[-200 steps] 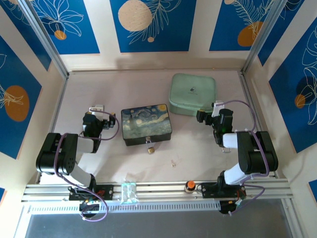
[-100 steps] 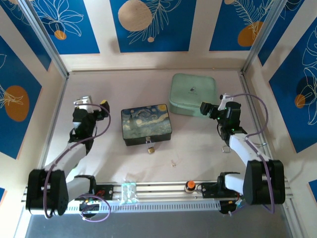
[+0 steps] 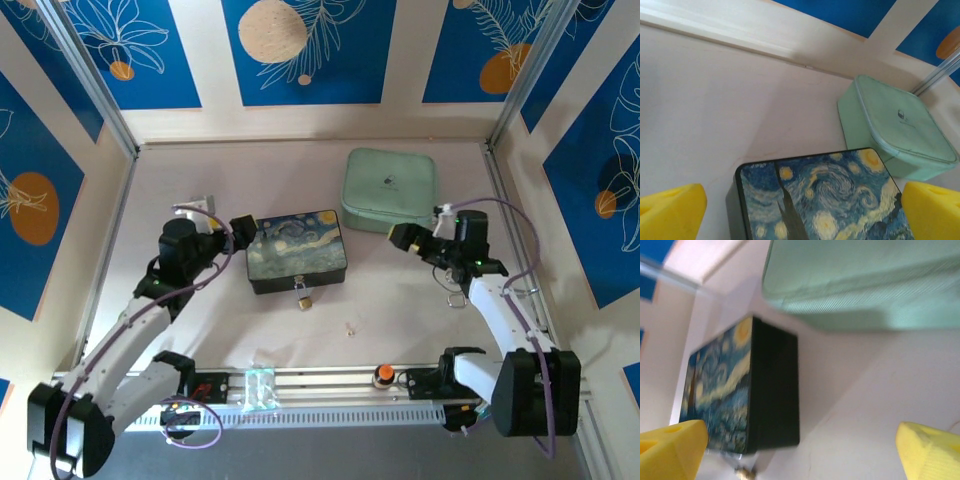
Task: Unlock the padlock with the key
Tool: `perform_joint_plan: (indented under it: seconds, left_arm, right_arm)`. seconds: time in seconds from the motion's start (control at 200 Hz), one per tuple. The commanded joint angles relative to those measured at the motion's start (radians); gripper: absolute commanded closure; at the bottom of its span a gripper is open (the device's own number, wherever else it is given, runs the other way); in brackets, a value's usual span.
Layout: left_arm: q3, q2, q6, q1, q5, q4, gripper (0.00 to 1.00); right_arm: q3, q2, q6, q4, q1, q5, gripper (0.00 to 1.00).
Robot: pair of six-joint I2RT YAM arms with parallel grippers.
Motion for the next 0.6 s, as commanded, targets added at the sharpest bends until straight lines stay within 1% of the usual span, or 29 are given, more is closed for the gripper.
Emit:
perform_joint_plan:
  seconds: [0.0, 0.065, 0.125, 0.24, 0.275, 0.32, 0.375, 0.455, 0.52, 0.595]
  left_arm:
    - [0.017, -0.024, -0.030, -0.031, 0.022, -0.250, 0.01]
    - [0.027, -0.029, -0.036, -0.064, 0.057, -0.314, 0.01]
    - [0.034, -0.042, -0.037, -0.111, 0.071, -0.364, 0.01]
    - [0.013, -0.109, -0.076, -0.182, 0.086, -0.387, 0.01]
    - [0.002, -0.131, -0.099, -0.198, 0.073, -0.388, 0.01]
    - [-0.006, -0.150, -0.113, -0.218, 0.029, -0.413, 0.01]
    - [-0.017, -0.162, -0.119, -0.228, 0.001, -0.441, 0.01]
    - [-0.069, -0.189, -0.130, -0.229, 0.039, -0.399, 0.01]
    - [-0.138, -0.217, -0.130, -0.227, 0.076, -0.324, 0.01]
    - [-0.179, -0.251, -0.132, -0.228, 0.049, -0.328, 0.01]
  right_arm:
    - [0.050, -0.037, -0.042, -0.219, 0.126, 0.087, 0.05]
    - [0.046, -0.048, -0.026, -0.263, 0.220, 0.139, 0.10]
    - [0.038, -0.056, -0.003, -0.295, 0.307, 0.176, 0.14]
    - [0.009, -0.074, 0.072, -0.335, 0.494, 0.285, 0.19]
    - [-0.005, -0.079, 0.103, -0.336, 0.551, 0.318, 0.20]
    - [-0.024, -0.084, 0.139, -0.332, 0.616, 0.347, 0.23]
    - [-0.040, -0.080, 0.177, -0.328, 0.699, 0.390, 0.26]
    - [-0.060, -0.060, 0.224, -0.319, 0.792, 0.451, 0.30]
    - [-0.072, -0.029, 0.250, -0.299, 0.848, 0.465, 0.33]
    - [-0.057, 0.024, 0.261, -0.306, 0.900, 0.469, 0.33]
